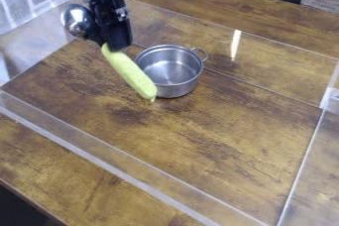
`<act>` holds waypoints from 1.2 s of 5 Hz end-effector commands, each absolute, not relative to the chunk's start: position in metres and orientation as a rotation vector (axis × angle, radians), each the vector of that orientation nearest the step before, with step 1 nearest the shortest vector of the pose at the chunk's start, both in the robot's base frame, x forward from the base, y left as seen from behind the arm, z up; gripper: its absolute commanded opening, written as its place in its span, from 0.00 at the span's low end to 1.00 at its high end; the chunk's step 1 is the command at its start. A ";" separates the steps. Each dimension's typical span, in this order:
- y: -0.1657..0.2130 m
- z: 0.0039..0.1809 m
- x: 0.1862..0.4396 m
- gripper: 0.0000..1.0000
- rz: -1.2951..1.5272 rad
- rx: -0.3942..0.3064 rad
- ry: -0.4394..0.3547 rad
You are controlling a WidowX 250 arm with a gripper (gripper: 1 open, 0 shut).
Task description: Move the green spoon to the left
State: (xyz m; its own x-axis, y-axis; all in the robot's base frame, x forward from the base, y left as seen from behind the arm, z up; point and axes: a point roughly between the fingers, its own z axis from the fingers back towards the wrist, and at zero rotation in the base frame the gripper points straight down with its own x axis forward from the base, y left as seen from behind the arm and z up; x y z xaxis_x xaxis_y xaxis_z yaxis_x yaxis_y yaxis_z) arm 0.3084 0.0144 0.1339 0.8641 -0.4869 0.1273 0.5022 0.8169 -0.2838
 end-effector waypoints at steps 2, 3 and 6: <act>0.074 0.117 0.293 0.00 -0.319 -0.285 -0.137; 0.087 0.103 0.282 0.00 -0.224 -0.294 -0.136; 0.105 0.092 0.291 0.00 -0.099 -0.339 -0.111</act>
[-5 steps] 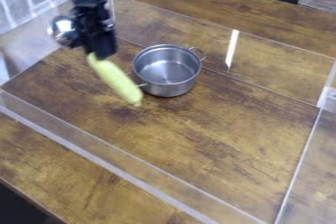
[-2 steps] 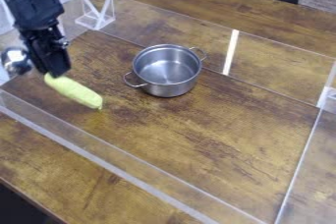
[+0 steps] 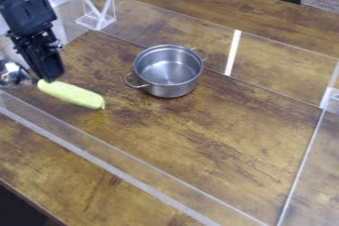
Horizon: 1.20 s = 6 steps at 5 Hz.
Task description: Move the green spoon to the left
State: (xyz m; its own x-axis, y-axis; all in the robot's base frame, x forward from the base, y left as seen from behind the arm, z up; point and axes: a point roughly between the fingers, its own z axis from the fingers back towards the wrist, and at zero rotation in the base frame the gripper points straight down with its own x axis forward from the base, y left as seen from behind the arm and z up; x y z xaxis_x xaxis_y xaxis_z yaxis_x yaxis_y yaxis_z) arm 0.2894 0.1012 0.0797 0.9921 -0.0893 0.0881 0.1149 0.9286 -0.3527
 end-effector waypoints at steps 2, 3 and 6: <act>0.109 0.098 0.302 0.00 -0.026 -0.344 -0.090; 0.104 0.100 0.307 1.00 0.053 -0.353 -0.078; 0.089 0.108 0.301 1.00 0.117 -0.336 -0.055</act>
